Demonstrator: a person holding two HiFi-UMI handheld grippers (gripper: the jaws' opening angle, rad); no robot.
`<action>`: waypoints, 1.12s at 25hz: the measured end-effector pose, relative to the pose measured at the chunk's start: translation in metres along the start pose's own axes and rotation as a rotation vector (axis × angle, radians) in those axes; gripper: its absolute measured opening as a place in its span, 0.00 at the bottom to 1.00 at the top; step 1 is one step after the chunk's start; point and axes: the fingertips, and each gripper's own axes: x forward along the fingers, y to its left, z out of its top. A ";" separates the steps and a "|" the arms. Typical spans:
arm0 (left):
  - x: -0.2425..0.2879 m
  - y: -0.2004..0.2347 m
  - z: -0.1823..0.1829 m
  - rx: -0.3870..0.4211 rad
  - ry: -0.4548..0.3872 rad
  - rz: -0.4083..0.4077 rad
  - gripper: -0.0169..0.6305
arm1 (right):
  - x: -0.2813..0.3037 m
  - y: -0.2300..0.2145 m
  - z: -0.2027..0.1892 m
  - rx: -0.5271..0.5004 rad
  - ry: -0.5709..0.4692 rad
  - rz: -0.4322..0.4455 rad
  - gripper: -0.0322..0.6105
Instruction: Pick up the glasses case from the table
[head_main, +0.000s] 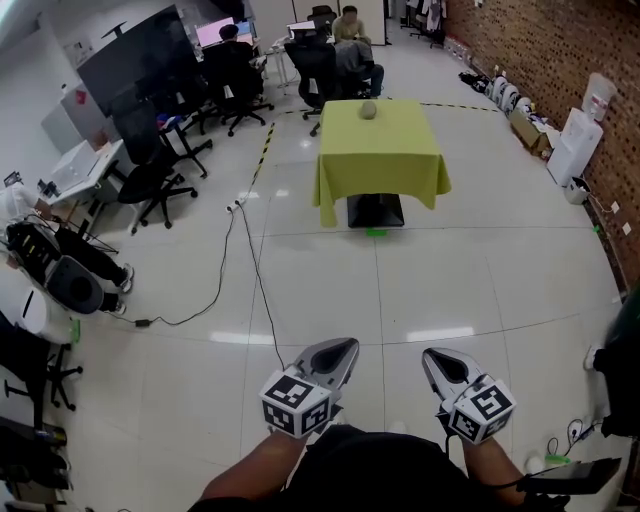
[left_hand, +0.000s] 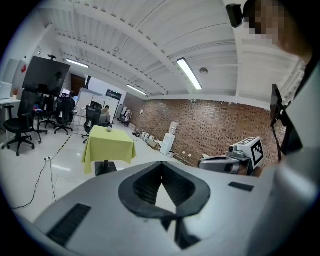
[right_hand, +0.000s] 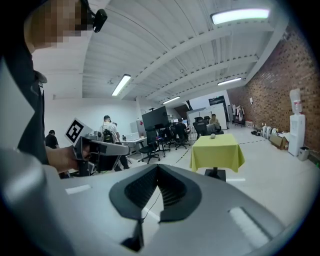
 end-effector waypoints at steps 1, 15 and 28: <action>0.000 0.002 0.000 0.002 0.001 0.002 0.04 | 0.001 0.000 0.001 -0.001 -0.004 -0.001 0.05; 0.009 0.011 0.004 0.016 0.021 -0.026 0.04 | 0.009 -0.002 0.002 0.012 -0.008 -0.040 0.05; 0.002 0.042 0.019 0.025 0.004 -0.069 0.04 | 0.034 0.009 0.009 0.009 -0.007 -0.089 0.05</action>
